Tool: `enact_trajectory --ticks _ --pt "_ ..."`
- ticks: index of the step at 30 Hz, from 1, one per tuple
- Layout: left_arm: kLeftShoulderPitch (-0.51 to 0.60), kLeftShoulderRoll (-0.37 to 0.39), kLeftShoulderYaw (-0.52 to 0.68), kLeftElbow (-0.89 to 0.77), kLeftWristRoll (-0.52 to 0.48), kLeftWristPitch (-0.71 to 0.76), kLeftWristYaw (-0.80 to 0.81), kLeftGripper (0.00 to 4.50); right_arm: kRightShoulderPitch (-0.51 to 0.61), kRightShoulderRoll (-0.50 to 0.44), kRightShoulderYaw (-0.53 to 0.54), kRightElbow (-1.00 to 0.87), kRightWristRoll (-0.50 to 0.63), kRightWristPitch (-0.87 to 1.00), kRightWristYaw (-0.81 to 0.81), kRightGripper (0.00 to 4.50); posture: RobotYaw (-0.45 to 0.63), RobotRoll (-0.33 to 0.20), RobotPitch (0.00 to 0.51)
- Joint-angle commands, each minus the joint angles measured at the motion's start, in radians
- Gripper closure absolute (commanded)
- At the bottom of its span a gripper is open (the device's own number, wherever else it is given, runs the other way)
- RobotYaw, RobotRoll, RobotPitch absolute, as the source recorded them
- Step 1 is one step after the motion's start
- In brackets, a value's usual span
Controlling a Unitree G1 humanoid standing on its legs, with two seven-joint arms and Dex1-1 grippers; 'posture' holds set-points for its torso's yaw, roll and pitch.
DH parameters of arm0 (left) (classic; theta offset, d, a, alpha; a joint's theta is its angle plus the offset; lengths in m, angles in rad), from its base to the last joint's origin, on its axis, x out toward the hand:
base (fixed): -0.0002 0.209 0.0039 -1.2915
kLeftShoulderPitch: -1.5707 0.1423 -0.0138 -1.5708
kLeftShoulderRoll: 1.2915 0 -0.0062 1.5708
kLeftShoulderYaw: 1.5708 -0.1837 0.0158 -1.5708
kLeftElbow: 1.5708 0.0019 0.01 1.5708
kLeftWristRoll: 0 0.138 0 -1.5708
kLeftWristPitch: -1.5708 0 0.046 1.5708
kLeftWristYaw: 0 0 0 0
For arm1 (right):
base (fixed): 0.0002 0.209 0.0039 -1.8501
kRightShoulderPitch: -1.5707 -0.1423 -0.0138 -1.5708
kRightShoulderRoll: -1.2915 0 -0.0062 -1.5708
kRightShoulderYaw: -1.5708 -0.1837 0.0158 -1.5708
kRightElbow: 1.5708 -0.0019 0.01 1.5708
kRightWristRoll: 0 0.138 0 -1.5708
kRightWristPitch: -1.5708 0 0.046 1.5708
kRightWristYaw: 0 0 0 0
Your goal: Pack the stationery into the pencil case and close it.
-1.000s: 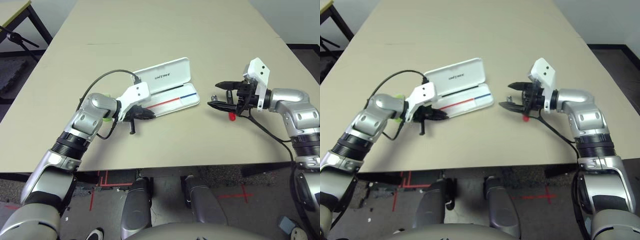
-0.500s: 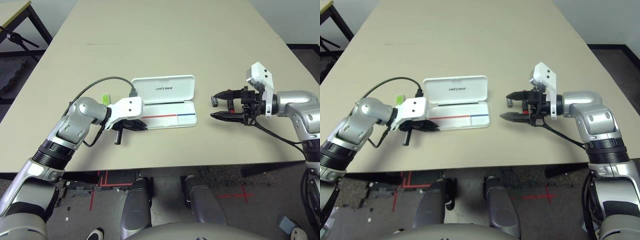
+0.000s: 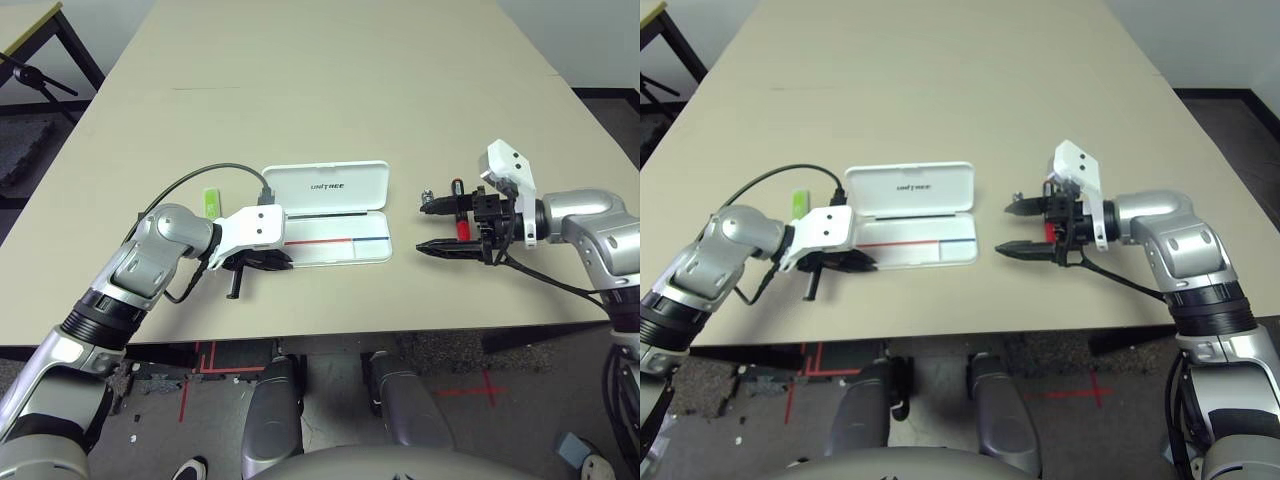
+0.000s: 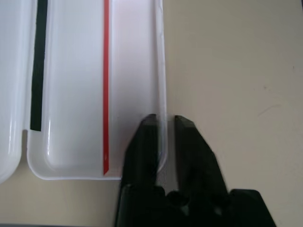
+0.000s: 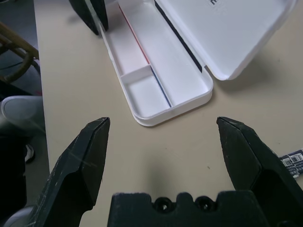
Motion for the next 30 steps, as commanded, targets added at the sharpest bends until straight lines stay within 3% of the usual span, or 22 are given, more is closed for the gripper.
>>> enact_trajectory --ticks 1,7,17,23,26,30 --pt "0.036 0.013 0.011 -0.055 -0.005 0.025 0.004 2.33 0.013 -0.005 0.018 -0.001 -0.014 -0.014 -0.002 0.00 -0.11 0.000 0.177" --pt "0.068 0.056 0.067 -0.215 -0.071 0.106 -0.014 0.01 0.009 -0.005 0.024 0.012 -0.015 -0.022 0.002 0.00 -0.11 0.000 0.179" --pt "0.015 0.093 0.257 -0.329 -0.263 0.250 0.010 0.01 0.018 0.031 -0.054 -0.015 0.026 -0.006 -0.095 0.00 -0.10 0.000 0.182" --pt "0.011 0.074 0.280 -0.335 -0.312 0.264 0.038 0.01 -0.017 0.126 -0.143 -0.035 0.007 0.120 -0.399 0.00 -0.10 0.000 0.180" --pt "0.005 0.067 0.274 -0.329 -0.320 0.262 0.052 0.01 -0.067 0.181 -0.204 -0.059 -0.008 0.294 -0.618 0.00 -0.12 0.000 0.179" --pt "-0.001 0.060 0.258 -0.320 -0.319 0.252 0.061 0.01 -0.096 0.204 -0.248 -0.079 -0.014 0.476 -0.777 0.00 -0.13 0.000 0.177"
